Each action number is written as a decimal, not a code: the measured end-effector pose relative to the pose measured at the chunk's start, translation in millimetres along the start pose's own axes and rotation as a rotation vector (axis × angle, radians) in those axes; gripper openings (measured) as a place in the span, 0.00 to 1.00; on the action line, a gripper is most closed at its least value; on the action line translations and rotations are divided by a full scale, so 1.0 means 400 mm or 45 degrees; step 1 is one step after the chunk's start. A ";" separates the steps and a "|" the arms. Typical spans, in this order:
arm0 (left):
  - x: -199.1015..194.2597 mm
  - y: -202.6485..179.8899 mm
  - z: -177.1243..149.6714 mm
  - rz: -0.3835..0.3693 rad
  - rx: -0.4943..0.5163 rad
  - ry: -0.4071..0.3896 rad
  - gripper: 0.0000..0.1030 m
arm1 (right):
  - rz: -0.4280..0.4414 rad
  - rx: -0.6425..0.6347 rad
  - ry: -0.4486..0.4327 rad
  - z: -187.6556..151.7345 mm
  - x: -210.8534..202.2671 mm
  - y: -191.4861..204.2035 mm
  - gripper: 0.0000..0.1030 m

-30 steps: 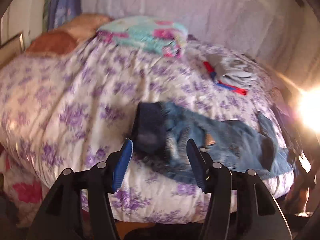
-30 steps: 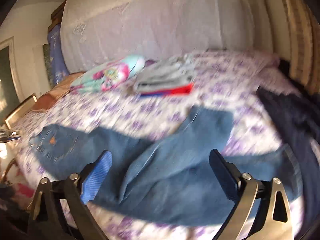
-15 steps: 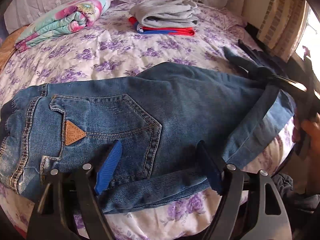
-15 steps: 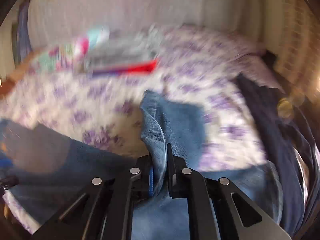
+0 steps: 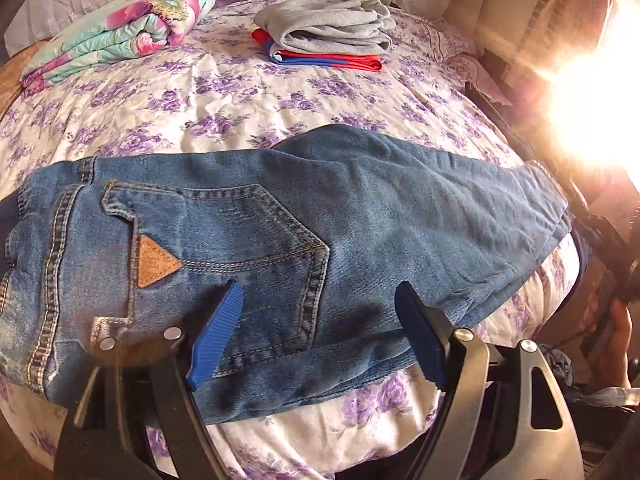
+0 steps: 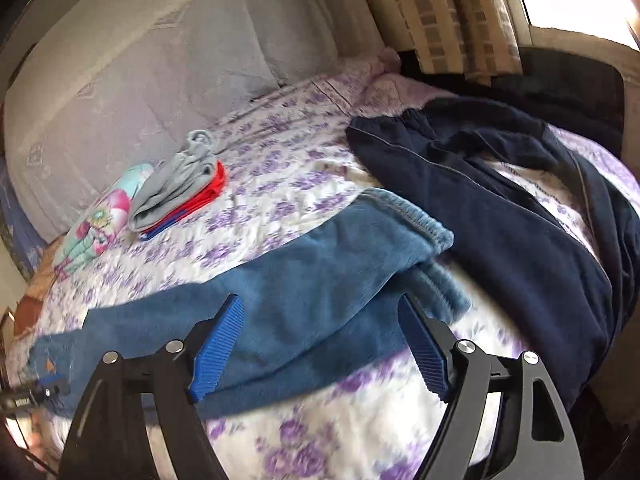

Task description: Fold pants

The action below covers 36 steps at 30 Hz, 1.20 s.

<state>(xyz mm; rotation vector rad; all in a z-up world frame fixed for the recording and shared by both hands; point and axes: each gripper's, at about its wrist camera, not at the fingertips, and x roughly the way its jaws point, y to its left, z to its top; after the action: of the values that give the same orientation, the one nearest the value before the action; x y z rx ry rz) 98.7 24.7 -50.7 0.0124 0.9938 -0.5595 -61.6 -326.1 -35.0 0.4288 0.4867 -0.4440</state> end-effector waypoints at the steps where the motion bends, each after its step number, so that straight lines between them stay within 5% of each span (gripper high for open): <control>1: -0.006 0.007 -0.002 -0.019 -0.016 -0.002 0.73 | 0.013 0.040 0.038 0.015 0.028 -0.015 0.78; 4: -0.015 0.019 -0.006 -0.030 -0.039 -0.007 0.73 | 0.058 0.152 0.140 0.041 0.100 -0.067 0.65; 5: -0.016 0.018 -0.008 -0.017 -0.032 -0.007 0.73 | 0.064 0.153 0.150 0.047 0.118 -0.073 0.12; 6: -0.017 0.018 -0.010 -0.008 -0.027 -0.008 0.73 | 0.127 0.171 0.179 0.053 0.136 -0.083 0.06; 9: -0.031 0.037 -0.010 0.028 -0.036 -0.020 0.71 | 0.254 0.214 0.100 0.076 0.094 -0.086 0.06; 11: -0.046 0.072 -0.012 0.023 -0.069 -0.014 0.50 | 0.288 0.159 0.048 0.088 0.032 -0.058 0.06; 14: -0.092 0.130 -0.017 -0.079 -0.153 0.005 0.43 | 0.288 0.150 0.086 0.071 0.000 -0.051 0.06; 15: -0.121 0.139 -0.022 -0.098 -0.162 -0.005 0.44 | 0.251 0.138 0.130 0.052 0.017 -0.056 0.06; 17: -0.199 0.152 -0.033 -0.030 -0.170 -0.087 0.70 | 0.217 0.177 0.240 0.005 0.075 -0.092 0.06; 20: -0.306 0.178 -0.059 0.053 -0.205 -0.211 0.83 | 0.278 0.251 0.243 -0.024 0.099 -0.123 0.06; 23: -0.345 0.231 -0.082 0.100 -0.305 -0.249 0.85 | 0.255 0.208 0.236 -0.019 0.099 -0.107 0.07; 31: -0.233 0.365 -0.097 0.015 -0.653 -0.193 0.84 | 0.262 0.202 0.247 -0.015 0.099 -0.114 0.08; 33: -0.227 0.374 -0.084 -0.023 -0.710 -0.226 0.70 | 0.250 0.173 0.248 -0.014 0.098 -0.108 0.08; 35: -0.228 0.367 -0.060 -0.003 -0.691 -0.233 0.32 | 0.236 0.136 0.250 -0.010 0.096 -0.099 0.08; 36: -0.231 0.364 -0.050 0.039 -0.672 -0.240 0.25 | 0.239 0.133 0.247 -0.007 0.094 -0.098 0.08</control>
<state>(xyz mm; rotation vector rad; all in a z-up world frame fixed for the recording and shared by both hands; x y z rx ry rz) 109.9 195.8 -23.2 -0.4849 0.9298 -0.2515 -52.2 -368.3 -68.3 0.6164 0.6068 -0.2474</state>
